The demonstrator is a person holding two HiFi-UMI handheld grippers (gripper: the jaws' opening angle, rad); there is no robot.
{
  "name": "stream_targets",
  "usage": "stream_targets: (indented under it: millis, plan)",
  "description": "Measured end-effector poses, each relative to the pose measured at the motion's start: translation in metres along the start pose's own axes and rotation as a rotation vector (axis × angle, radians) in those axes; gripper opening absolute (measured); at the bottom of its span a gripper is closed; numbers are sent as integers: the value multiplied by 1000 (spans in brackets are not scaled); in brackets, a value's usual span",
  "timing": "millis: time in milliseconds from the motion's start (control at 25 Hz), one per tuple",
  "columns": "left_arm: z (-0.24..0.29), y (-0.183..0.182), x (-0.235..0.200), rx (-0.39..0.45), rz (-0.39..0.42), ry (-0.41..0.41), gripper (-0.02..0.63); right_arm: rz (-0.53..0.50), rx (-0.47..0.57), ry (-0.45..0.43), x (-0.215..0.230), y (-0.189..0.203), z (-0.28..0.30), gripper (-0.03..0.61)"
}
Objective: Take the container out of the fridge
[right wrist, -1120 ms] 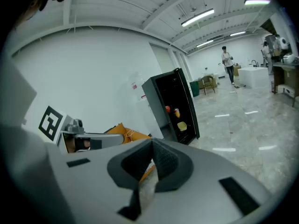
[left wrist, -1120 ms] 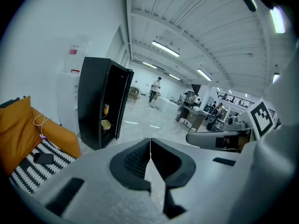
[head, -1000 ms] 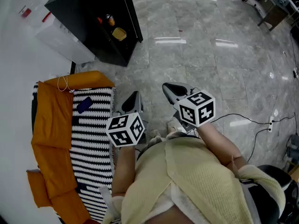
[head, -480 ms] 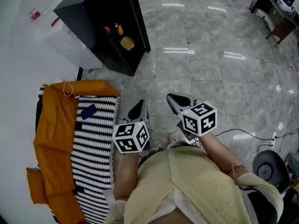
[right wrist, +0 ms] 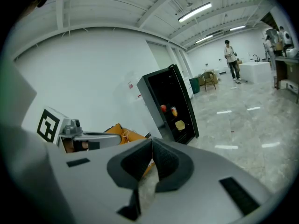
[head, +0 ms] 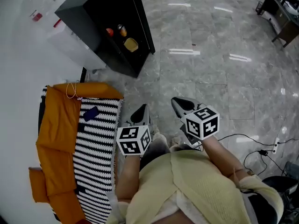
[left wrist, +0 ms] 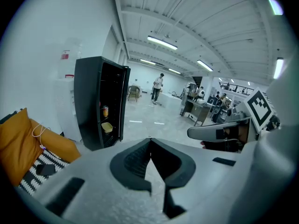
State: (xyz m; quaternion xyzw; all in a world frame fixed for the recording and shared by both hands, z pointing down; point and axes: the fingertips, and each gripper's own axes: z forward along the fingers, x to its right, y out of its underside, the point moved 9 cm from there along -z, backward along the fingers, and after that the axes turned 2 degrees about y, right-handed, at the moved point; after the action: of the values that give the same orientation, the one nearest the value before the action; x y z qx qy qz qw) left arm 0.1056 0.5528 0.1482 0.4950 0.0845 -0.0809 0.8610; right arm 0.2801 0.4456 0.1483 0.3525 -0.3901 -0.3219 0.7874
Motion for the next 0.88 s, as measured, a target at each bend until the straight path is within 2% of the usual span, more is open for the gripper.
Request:
stream_targets:
  millis: [280,560,880]
  plan:
    - [41,-18,-23,-30,13,33,21,-5,1,35,15,-19,31,29]
    - [83,-47,-57,-56,93,56,21,8,-2,81,28,-49,78,29]
    - [114,-67,-91,-85,93,105,21,28,-31,91,35,-69,120,29]
